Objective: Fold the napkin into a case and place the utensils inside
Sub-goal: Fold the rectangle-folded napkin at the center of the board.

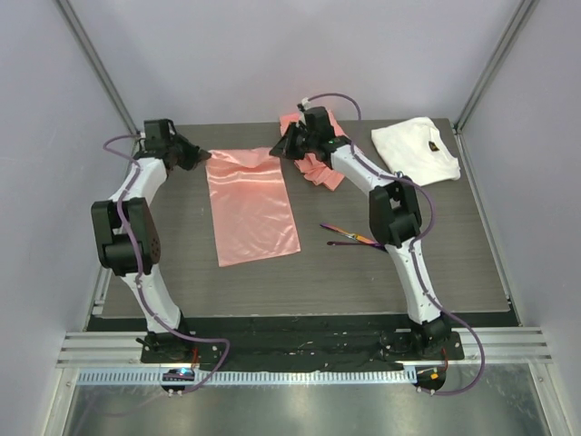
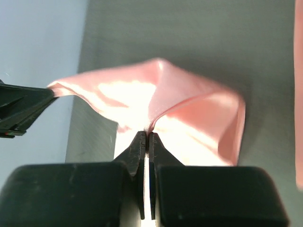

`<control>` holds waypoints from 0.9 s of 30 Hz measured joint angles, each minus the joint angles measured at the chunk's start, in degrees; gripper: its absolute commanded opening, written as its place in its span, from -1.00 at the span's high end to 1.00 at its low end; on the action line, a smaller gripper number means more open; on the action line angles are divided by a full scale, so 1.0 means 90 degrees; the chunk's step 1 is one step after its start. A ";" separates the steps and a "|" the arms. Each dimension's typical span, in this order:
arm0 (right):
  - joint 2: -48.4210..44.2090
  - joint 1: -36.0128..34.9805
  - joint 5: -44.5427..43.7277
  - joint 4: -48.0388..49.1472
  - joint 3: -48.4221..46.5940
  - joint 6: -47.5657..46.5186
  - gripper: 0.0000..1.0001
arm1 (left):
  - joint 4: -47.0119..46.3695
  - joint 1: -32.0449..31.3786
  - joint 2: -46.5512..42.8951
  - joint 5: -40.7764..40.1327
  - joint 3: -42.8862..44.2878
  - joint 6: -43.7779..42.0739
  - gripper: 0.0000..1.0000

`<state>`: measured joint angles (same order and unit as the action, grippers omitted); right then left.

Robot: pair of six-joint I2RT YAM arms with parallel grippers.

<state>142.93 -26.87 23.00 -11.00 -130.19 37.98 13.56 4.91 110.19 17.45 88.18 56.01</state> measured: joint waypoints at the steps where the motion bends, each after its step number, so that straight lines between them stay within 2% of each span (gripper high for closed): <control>1: -0.0177 0.0000 0.0036 -0.0032 0.0413 0.0053 0.98 | 0.0092 0.0000 -0.0053 0.0032 -0.0148 0.0034 1.00; 5: -0.0940 -0.0002 0.0143 -0.0199 0.2135 0.0211 0.98 | 0.0517 0.0000 -0.0505 0.0138 -0.1010 0.0073 1.00; 10: -0.1979 -0.0024 0.0284 -0.0233 0.3786 0.0350 0.98 | 0.1137 -0.0005 -0.1525 0.0260 -0.1919 -0.0051 0.99; 17: -0.3691 -0.0143 0.0486 0.0294 0.6052 0.0527 0.98 | 0.1486 -0.0134 -0.2929 0.0389 -0.3563 -0.0338 1.00; 22: -0.3922 -0.0457 0.0503 0.0573 0.6992 0.0668 0.98 | 0.1817 -0.0287 -0.3060 0.0398 -0.4622 -0.0471 1.00; 27: -0.3925 -0.0899 0.0476 0.0685 0.7499 0.0721 0.98 | 0.2125 -0.0299 -0.3232 0.0330 -0.4828 -0.0617 1.00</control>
<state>107.61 -34.96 27.29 -4.84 -62.70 44.47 32.69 2.22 81.10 20.43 44.73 50.46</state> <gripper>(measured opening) 0.039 0.012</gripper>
